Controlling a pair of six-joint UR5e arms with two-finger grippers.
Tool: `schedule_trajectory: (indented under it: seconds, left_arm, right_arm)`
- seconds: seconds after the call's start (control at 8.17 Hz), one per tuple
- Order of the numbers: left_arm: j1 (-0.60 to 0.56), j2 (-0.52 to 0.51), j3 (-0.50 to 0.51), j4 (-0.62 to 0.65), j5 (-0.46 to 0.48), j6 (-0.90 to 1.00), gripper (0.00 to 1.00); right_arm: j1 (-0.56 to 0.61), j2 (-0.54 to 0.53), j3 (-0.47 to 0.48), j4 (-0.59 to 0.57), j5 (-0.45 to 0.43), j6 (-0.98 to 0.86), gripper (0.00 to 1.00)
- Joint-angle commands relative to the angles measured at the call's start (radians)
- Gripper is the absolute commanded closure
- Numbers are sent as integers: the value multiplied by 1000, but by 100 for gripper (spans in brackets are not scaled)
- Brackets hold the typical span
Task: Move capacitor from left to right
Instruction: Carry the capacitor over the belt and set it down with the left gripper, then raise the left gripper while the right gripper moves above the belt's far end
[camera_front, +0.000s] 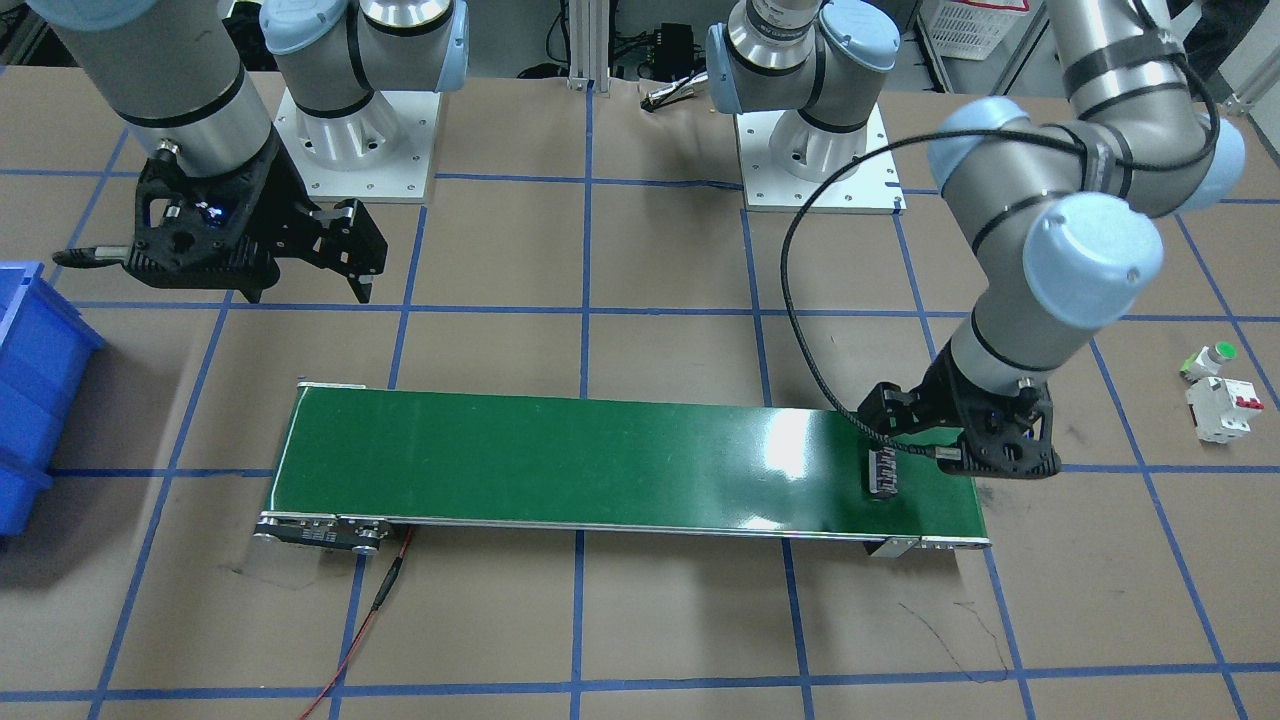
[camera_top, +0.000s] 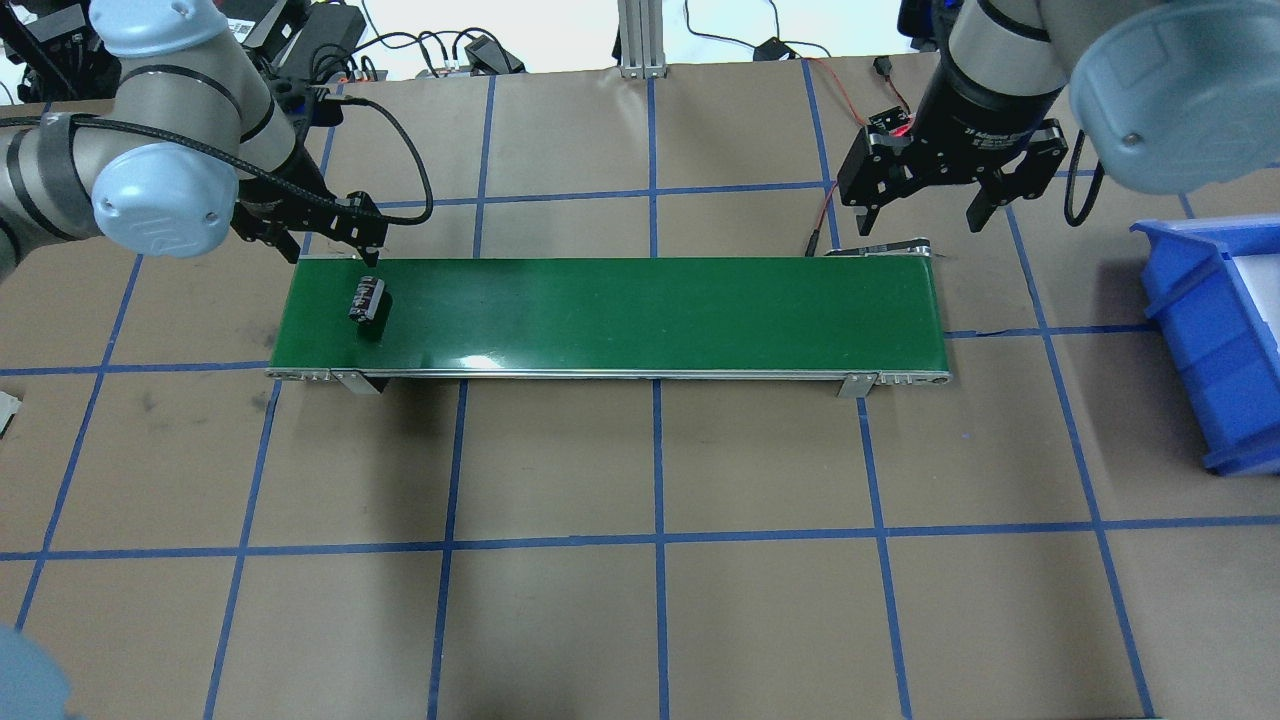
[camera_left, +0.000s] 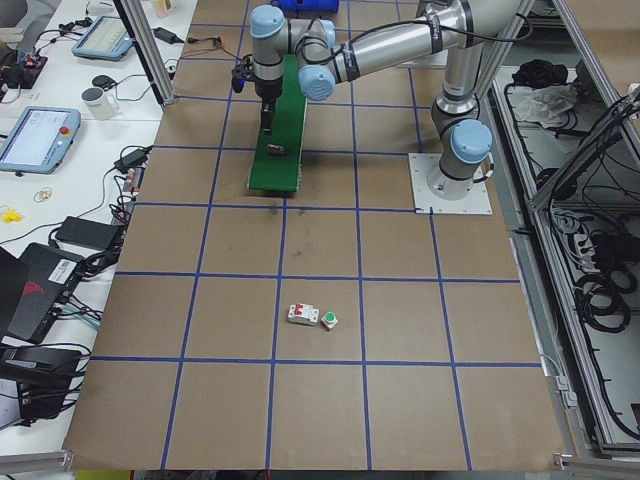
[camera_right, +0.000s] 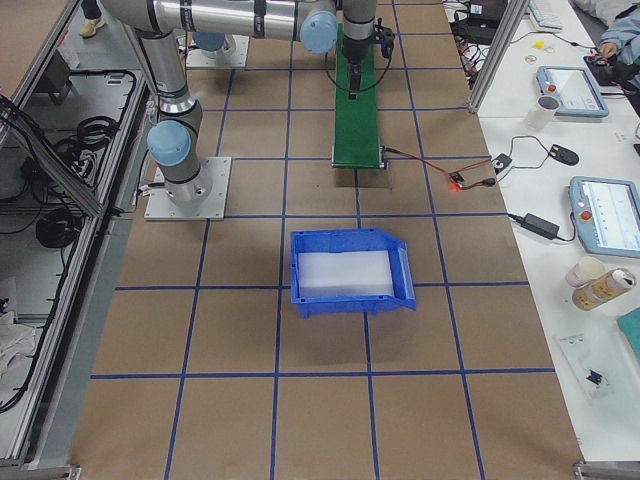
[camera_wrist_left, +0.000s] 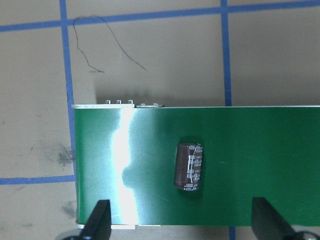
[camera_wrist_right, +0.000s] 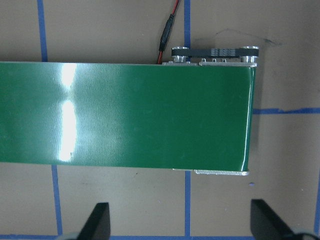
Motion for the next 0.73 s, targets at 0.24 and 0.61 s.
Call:
schedule_trajectory:
  seconds: [0.24,0.61]
  left_arm:
    - [-69,168,-4,-10,-1,-38,0]
    - [-148,177,1,-41,12,-78,0]
  right_arm:
    - [0,257,36,-280,-3,0,0]
    - [0,265,42,-281,2,2,0]
